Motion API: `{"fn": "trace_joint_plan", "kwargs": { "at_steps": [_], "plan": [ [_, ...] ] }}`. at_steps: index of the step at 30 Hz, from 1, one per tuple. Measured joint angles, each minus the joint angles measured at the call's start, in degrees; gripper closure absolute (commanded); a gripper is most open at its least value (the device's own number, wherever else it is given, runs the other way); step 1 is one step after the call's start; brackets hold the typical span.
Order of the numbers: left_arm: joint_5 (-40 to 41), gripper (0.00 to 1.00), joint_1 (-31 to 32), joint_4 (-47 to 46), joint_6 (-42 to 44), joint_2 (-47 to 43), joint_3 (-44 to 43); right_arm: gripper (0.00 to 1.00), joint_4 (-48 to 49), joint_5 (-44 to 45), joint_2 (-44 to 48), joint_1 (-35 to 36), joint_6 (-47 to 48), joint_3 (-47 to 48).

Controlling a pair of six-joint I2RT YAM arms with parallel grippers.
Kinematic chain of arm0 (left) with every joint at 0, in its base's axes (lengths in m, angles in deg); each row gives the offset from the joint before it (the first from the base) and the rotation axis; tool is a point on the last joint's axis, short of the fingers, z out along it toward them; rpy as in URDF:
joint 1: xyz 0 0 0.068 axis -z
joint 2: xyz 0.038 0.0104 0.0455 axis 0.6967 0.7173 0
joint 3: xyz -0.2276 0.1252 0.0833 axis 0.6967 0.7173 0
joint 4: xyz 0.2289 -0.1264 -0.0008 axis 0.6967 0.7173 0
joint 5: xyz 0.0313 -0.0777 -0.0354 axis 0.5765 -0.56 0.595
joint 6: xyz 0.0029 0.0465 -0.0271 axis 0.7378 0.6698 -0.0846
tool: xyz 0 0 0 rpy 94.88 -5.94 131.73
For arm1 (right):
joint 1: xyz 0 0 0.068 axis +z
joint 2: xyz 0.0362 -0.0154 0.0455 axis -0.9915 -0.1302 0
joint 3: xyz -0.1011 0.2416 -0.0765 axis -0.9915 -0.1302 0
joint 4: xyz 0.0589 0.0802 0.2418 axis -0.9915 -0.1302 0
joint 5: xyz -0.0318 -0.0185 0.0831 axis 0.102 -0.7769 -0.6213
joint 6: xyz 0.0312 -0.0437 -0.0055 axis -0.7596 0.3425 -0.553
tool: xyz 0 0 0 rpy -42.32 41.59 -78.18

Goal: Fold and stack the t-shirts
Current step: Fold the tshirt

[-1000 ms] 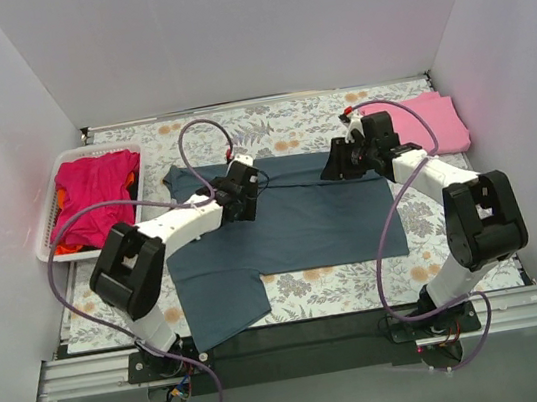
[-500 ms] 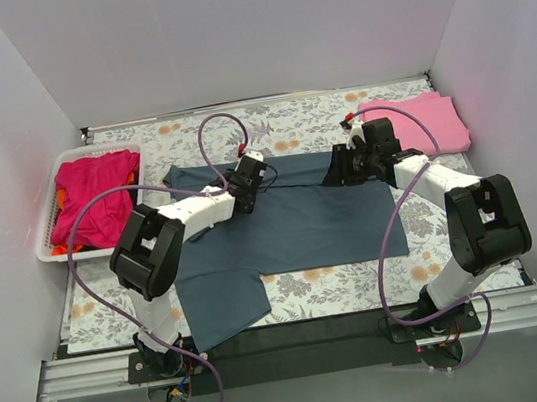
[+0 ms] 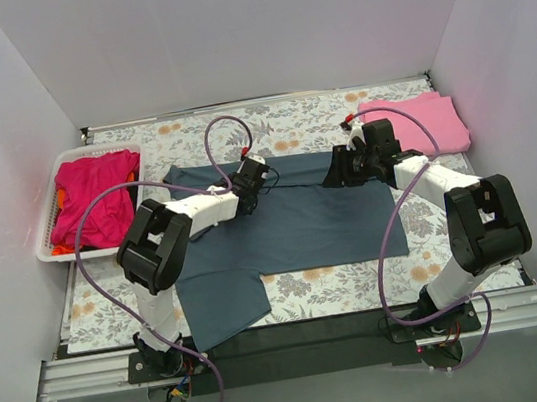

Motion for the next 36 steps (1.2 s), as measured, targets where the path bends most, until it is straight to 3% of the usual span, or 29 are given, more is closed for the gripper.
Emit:
{"fn": "trace_joint_plan", "kwargs": {
  "at_steps": [2,6,15,24,30,32,34,36],
  "plan": [
    [0.2,0.92,-0.2,0.1,0.3,0.2,0.0,0.58,0.0,0.0,0.0,0.0,0.0,0.0],
    [0.6,0.99,-0.2,0.7,0.8,0.2,-0.8,0.58,0.0,0.0,0.0,0.0,0.0,0.0],
    [-2.2,0.97,-0.2,11.0,-1.2,0.0,-9.9,0.58,0.0,0.1,0.1,0.0,0.0,0.0],
    [-14.9,0.82,-0.2,26.1,-8.4,-0.5,-14.9,0.58,0.0,0.2,0.4,0.0,0.0,0.0],
    [-19.3,0.74,-0.1,28.2,-10.8,-1.2,-14.9,0.58,0.0,0.0,0.4,0.0,0.0,0.0],
    [-19.6,0.66,-0.1,27.9,-11.3,-1.7,-15.0,0.58,0.0,-0.1,0.4,0.0,0.0,0.0],
    [-19.9,0.48,-0.1,27.9,-11.7,-1.8,-15.8,0.58,0.0,-0.3,0.4,0.0,0.0,0.0],
    [-19.3,0.44,-0.2,27.9,-13.7,-1.9,-16.4,0.58,0.0,-0.7,0.4,0.0,0.0,0.0]
  ]
}}
